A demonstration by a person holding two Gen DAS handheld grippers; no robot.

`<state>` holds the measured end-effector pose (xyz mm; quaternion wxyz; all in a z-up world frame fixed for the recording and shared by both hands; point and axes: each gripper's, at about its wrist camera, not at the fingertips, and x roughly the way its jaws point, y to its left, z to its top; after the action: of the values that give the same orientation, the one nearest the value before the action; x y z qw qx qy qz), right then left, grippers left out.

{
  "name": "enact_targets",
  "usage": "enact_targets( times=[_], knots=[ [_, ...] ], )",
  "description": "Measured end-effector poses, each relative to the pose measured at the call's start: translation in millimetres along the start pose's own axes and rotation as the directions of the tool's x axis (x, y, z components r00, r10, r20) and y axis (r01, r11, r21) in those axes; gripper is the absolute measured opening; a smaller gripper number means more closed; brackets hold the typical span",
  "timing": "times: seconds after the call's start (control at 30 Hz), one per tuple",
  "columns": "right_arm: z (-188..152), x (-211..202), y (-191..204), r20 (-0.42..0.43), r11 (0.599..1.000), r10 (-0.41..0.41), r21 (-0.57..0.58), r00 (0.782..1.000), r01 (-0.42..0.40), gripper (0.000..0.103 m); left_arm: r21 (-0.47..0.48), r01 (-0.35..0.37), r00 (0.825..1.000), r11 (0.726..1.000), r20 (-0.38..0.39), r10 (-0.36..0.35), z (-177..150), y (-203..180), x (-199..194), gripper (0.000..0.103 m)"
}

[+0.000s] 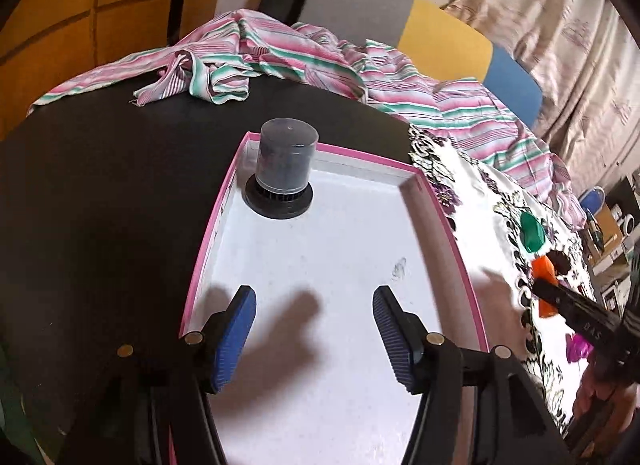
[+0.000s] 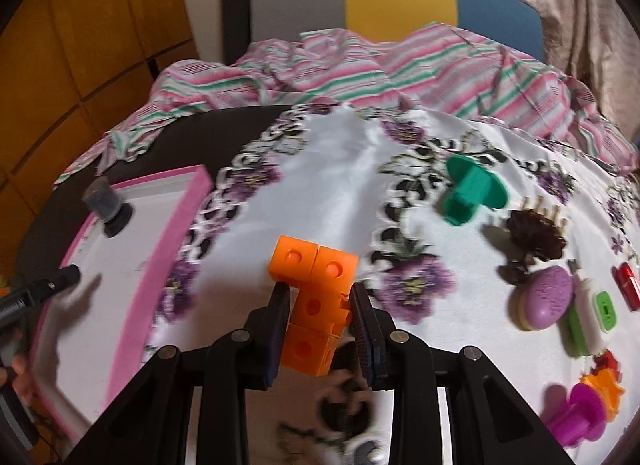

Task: Organize rigid objects
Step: 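Carry the orange cubes into the tray beside the cylinder and open the right tool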

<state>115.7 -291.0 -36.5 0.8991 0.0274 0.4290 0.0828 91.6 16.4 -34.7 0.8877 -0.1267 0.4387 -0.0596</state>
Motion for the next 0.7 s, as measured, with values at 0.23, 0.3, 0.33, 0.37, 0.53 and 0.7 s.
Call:
enact_targets(
  times=[0.23, 0.3, 0.33, 0.37, 0.53, 0.7],
  knots=[
    [20, -6, 55, 0.022, 0.993, 0.101, -0.057, 0.995, -0.1, 0.031, 0.026, 0.027, 1.0, 0.999, -0.006, -0.027, -9, 2, -10, 0.061],
    [28, -4, 70, 0.02, 0.99, 0.123, -0.072, 0.992, -0.121, 0.031, 0.035, 0.032, 0.999, 0.999, -0.005, -0.032, -12, 2, -13, 0.061],
    [31, -3, 78, 0.017, 0.989, 0.129, -0.08, 0.991, -0.127, 0.031, 0.04, 0.029, 1.0, 0.999, -0.003, -0.029, -13, 2, -15, 0.061],
    [34, -1, 86, 0.011, 0.987, 0.132, -0.09, 0.991, -0.131, 0.031, 0.046, 0.024, 1.0, 0.999, -0.001, -0.024, -14, 2, -17, 0.061],
    [48, 22, 124, -0.055, 0.978, 0.162, -0.124, 0.985, -0.168, 0.031, 0.056, 0.025, 1.0, 0.998, 0.007, -0.026, -18, 5, -24, 0.061],
    [55, 55, 156, -0.127, 0.974, 0.167, -0.132, 0.978, -0.183, 0.031, 0.052, 0.019, 1.0, 0.998, 0.01, -0.02, -20, 13, -28, 0.061]
  ],
)
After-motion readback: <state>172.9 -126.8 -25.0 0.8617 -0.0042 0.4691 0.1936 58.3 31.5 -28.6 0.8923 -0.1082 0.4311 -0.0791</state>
